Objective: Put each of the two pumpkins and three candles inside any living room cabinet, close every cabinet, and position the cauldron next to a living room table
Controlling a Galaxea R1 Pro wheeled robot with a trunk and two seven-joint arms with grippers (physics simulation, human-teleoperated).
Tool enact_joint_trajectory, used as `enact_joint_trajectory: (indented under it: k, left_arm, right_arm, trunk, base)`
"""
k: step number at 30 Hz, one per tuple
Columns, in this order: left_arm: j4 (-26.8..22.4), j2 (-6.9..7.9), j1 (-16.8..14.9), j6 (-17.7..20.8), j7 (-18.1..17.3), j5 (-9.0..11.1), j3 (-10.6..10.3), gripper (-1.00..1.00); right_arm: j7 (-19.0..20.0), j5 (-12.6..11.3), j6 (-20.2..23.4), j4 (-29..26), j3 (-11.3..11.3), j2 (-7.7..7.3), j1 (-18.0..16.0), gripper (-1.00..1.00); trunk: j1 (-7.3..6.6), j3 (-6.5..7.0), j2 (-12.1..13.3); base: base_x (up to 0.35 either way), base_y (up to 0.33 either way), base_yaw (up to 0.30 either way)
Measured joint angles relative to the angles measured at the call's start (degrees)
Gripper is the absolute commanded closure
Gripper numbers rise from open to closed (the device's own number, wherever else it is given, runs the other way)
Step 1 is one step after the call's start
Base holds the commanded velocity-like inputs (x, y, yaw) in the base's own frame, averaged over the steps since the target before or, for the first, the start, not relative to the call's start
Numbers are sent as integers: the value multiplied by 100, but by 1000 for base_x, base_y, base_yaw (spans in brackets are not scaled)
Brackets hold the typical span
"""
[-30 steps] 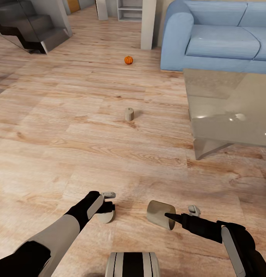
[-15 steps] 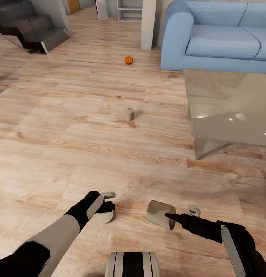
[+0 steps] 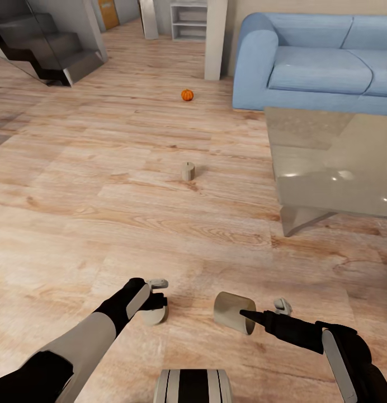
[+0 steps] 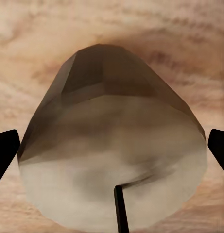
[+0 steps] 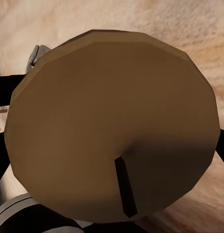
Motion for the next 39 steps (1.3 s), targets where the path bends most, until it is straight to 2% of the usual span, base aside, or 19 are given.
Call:
enact_joint_trajectory:
  k: [14,23,31,33,39]
  left_arm:
    - [22,14,0,17,-16,-2,20,100]
    - [1,21,0,19,-16,-3,41,100]
    - [-12,38,0,180,-16,10,33,100]
    - [-28,41,0,237,-16,15,34,100]
    - [-372,50,9,528,-32,30,42,100]
  right_arm:
    - [-137,7,-3,5,0,-1,0,100]
    - [-174,1,-2,5,2,-2,0,100]
    - [-201,14,-1,9,8,0,0,100]
    - [-278,24,-4,9,8,1,0,100]
    - [-966,19,-9,10,3,53,1,100]
  trunk:
    - [-36,310,19]
    - [-58,510,31]
    - [-80,687,42]
    - [-85,732,44]
    - [-101,865,52]
  base:
    - [-2,0,0]
    - [-149,0,0]
    - [-13,0,0]
    - [-2,0,0]
    - [0,0,0]
